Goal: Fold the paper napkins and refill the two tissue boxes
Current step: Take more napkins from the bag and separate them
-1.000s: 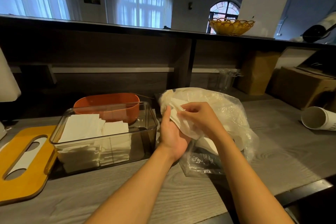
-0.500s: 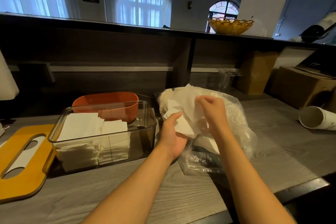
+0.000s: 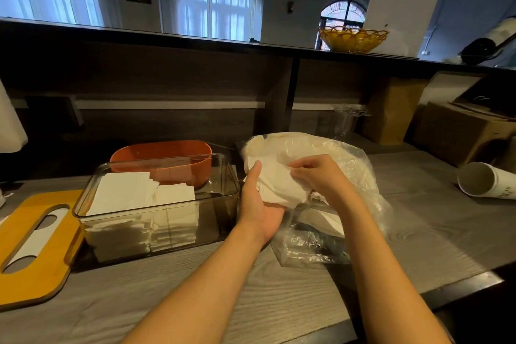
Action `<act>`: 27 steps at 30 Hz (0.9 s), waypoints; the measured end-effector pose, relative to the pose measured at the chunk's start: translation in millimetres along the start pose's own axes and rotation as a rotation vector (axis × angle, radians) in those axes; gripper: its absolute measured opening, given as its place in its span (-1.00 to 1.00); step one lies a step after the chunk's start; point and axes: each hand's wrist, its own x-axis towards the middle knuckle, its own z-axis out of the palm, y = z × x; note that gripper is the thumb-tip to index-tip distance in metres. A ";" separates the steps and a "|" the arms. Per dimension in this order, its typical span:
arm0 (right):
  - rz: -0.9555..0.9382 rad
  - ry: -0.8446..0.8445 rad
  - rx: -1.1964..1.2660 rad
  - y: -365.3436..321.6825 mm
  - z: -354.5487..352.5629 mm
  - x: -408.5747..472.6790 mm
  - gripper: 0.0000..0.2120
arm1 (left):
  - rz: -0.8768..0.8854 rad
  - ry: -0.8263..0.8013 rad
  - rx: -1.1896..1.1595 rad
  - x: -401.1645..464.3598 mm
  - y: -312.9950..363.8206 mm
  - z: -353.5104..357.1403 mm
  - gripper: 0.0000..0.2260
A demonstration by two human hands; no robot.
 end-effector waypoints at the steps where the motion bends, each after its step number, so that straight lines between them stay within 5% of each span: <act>1: -0.022 0.003 -0.007 -1.4 -0.4 -0.5 -0.84 | -0.006 0.001 0.024 -1.2 0.2 1.1 -0.61; 5: -0.077 0.000 0.043 -7.2 -3.6 -1.6 -0.81 | -0.029 -0.014 0.110 -4.1 -2.5 3.8 -0.81; 10: -0.128 -0.028 -0.037 -7.9 -4.0 0.9 -0.74 | -0.009 -0.015 0.018 -1.3 0.5 0.2 -0.66; 17: -0.230 -0.143 -0.247 1.9 2.2 3.8 -0.78 | 0.026 0.036 0.098 4.2 -4.7 -2.0 -0.75; 27: 0.027 -0.082 -0.089 1.6 -4.9 2.8 -0.53 | 0.039 0.135 0.022 8.1 -3.3 -3.3 -0.86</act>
